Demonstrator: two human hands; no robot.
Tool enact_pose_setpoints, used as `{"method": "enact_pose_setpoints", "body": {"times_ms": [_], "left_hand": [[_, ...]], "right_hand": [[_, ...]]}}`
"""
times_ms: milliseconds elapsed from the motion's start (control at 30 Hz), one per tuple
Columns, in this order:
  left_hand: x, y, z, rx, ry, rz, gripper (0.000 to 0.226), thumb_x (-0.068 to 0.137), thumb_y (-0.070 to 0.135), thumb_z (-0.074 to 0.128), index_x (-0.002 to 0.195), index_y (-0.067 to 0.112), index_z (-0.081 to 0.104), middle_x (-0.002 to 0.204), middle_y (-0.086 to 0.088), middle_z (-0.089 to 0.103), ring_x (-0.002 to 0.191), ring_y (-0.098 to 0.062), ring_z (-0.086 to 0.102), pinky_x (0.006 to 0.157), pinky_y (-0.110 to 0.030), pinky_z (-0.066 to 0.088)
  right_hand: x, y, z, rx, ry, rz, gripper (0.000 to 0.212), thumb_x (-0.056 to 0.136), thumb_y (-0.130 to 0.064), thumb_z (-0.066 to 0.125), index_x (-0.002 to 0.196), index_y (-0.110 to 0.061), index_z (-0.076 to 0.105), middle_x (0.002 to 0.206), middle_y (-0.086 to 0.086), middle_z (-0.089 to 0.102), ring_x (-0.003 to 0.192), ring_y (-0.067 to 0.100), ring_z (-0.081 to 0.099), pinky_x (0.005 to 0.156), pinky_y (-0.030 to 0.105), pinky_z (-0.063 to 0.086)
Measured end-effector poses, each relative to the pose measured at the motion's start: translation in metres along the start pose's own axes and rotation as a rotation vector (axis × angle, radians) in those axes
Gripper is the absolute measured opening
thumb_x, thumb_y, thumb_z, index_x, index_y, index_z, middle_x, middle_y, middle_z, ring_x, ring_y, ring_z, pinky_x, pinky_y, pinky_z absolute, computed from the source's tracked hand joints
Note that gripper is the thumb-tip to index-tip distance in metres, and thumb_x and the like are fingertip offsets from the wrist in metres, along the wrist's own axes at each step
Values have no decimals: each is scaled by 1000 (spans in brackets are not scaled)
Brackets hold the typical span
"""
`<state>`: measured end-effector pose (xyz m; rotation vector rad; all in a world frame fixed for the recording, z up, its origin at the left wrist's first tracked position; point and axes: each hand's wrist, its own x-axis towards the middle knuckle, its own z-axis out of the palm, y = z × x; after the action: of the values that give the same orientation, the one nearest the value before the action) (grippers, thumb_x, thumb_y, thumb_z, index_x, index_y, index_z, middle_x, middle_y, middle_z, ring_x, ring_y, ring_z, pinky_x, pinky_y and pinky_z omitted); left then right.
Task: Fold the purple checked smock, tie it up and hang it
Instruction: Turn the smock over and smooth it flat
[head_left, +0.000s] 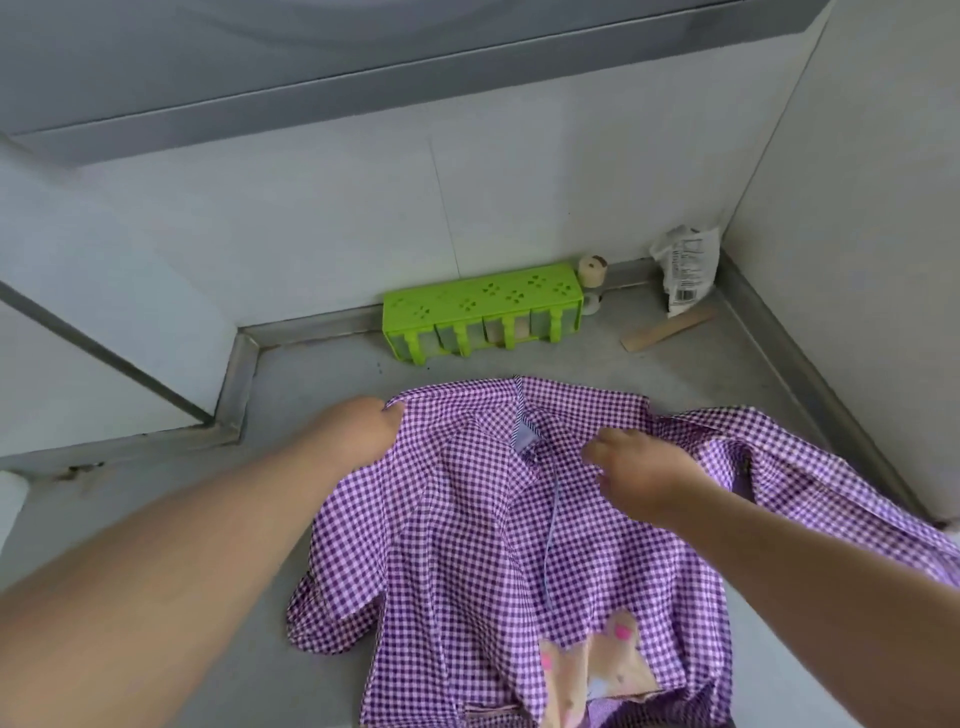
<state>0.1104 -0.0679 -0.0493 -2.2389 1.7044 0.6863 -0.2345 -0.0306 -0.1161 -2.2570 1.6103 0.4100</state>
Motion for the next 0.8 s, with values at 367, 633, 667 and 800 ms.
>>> {"method": "enact_pose_setpoints", "body": {"times_ms": [367,633,667,800], "left_hand": [[-9,-7,17,-208,-247,77,71,101,66,32,152,22,53,153,-3,56,134,-25,57,118,-41,41],[-29,-32,46,-148,-607,293,69,80,60,69,140,28,54,134,9,62,121,-13,60,109,-35,47],[-32,-37,49,0,-624,316,67,83,59,69,140,26,54,136,7,62,117,-14,60,104,-34,49],[-32,-68,65,342,-483,385,25,89,46,59,98,22,60,103,0,69,89,-19,66,84,-38,59]], "right_hand": [[27,-99,23,95,-291,333,134,63,-107,25,161,-29,-22,169,31,7,149,51,30,111,60,41],[48,-127,14,94,-400,478,147,57,-102,53,158,-33,-29,164,38,-12,151,58,17,114,68,36],[50,-127,15,97,-407,494,146,59,-99,57,158,-34,-29,165,37,-12,151,58,16,115,68,35],[57,-129,20,94,-411,523,149,58,-97,62,155,-36,-33,164,37,-15,151,59,13,112,68,39]]}}
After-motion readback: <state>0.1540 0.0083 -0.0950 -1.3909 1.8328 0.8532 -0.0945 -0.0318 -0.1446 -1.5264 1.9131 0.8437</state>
